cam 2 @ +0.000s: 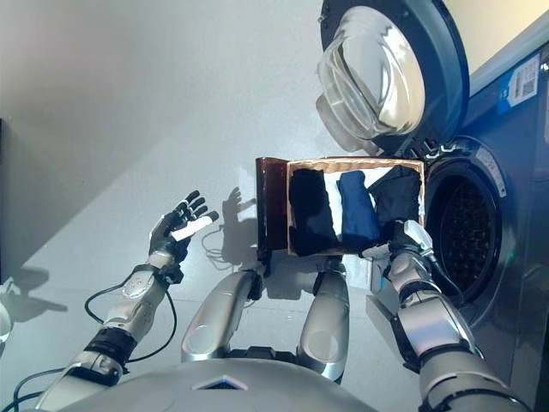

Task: Pick up the clothes and place them into the washing machine

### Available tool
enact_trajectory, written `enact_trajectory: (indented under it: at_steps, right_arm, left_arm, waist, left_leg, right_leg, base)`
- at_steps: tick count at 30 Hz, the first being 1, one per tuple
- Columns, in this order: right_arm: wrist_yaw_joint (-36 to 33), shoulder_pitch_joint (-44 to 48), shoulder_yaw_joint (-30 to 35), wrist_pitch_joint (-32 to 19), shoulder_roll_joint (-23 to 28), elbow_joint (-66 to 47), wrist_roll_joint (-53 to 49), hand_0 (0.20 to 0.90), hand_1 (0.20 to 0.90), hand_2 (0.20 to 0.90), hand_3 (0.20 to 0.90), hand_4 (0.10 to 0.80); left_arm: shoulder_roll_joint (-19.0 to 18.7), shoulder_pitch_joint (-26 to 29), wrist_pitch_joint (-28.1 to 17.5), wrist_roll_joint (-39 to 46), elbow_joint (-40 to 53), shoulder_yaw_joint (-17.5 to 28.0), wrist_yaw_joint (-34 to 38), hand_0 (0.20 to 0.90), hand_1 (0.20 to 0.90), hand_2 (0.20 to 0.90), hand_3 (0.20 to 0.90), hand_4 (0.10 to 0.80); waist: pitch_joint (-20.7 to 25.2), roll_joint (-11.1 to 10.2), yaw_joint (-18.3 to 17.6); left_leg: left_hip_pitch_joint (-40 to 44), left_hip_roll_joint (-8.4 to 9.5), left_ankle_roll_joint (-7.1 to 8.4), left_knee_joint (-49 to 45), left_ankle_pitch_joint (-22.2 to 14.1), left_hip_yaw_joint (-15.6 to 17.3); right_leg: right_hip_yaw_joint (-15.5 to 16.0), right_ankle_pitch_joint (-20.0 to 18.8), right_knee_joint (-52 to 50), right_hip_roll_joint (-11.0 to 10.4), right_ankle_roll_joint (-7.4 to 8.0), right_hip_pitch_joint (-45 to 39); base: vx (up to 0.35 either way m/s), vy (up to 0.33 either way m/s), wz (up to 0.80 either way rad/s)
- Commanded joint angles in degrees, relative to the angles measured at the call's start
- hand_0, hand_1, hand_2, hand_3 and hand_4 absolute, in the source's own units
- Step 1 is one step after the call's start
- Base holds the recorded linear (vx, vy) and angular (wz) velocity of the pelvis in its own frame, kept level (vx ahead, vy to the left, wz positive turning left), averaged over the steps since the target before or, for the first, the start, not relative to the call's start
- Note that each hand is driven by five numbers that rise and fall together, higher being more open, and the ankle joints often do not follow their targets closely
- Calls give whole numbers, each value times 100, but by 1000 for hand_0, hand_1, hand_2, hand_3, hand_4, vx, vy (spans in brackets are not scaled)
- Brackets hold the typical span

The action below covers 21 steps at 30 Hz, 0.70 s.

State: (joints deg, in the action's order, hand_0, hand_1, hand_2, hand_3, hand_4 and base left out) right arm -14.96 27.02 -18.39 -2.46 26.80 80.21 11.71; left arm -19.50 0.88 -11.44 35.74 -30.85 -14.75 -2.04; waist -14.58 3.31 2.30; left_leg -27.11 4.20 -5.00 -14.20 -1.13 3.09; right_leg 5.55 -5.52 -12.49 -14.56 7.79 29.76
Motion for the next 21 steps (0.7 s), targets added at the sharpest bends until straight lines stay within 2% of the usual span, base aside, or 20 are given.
enact_trajectory:
  at_steps: [1, 21]
  right_arm:
    - [-313, 0, -122, -31, 414, -16, -114, 900, 900, 900, 900, 800]
    - [-524, 676, -260, -51, 349, -242, -295, 900, 900, 900, 900, 800]
  left_arm:
    - [-238, -268, -277, 42, 495, 118, 2, 900, 900, 900, 900, 800]
    - [-306, -338, -255, 124, 630, 183, 137, 900, 900, 900, 900, 800]
  waist:
    - [218, -179, 12]
    - [154, -159, 64]
  left_leg:
    - [103, -113, 411, -148, -473, -17]
    - [-23, -124, 445, -139, -364, -56]
  right_leg:
    - [-40, -253, 210, -181, 104, -158]
    - [-2, -261, 151, -165, 86, -68]
  base:
    - [5, -11, -7]
    - [-5, -3, -1]
